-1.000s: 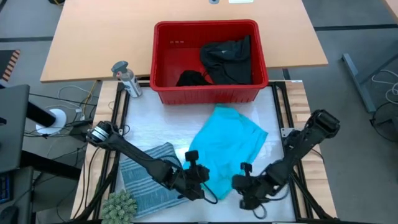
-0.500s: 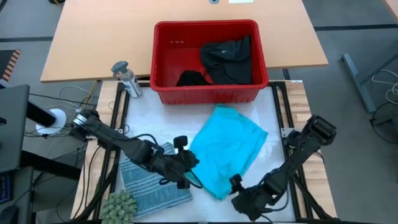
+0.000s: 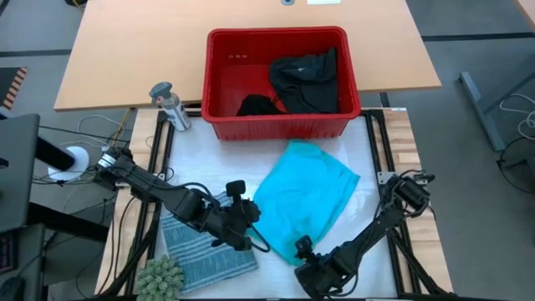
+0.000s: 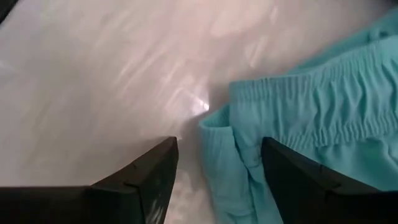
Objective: Fold Laundry from Bin
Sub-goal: Fold the light blue shorts from the red organizer bin
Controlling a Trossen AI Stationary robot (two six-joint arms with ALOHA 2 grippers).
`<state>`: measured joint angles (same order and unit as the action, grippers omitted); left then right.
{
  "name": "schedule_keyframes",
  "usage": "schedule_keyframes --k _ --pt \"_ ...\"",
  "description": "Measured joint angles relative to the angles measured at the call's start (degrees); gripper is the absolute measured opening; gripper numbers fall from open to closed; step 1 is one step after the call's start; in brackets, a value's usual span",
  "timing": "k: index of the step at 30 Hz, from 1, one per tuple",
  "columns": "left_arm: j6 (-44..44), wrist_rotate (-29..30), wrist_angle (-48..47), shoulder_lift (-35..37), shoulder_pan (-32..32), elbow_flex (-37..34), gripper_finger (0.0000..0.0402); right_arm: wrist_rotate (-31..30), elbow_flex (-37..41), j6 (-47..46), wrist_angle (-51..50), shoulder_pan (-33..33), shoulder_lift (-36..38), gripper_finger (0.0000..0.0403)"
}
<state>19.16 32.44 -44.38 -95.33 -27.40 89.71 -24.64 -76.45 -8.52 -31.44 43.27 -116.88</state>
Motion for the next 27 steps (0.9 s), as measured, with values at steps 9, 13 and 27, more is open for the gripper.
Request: schedule_keyframes --k 9,13,27 --pt "-4.2 1.4 4.6 -0.3 -0.8 -6.8 0.0 0.5 -2.5 -15.6 -5.8 -0.6 -2.9 0.0206" --pt "-11.4 0.4 9.9 -0.5 -1.4 -17.3 0.0006 0.5 -3.2 -16.1 -5.4 -0.6 -2.7 0.0178" --pt "15.1 -34.8 19.0 0.6 11.4 -20.6 0.0149 0.9 -3.4 -23.1 -4.8 -0.8 -2.8 0.0184"
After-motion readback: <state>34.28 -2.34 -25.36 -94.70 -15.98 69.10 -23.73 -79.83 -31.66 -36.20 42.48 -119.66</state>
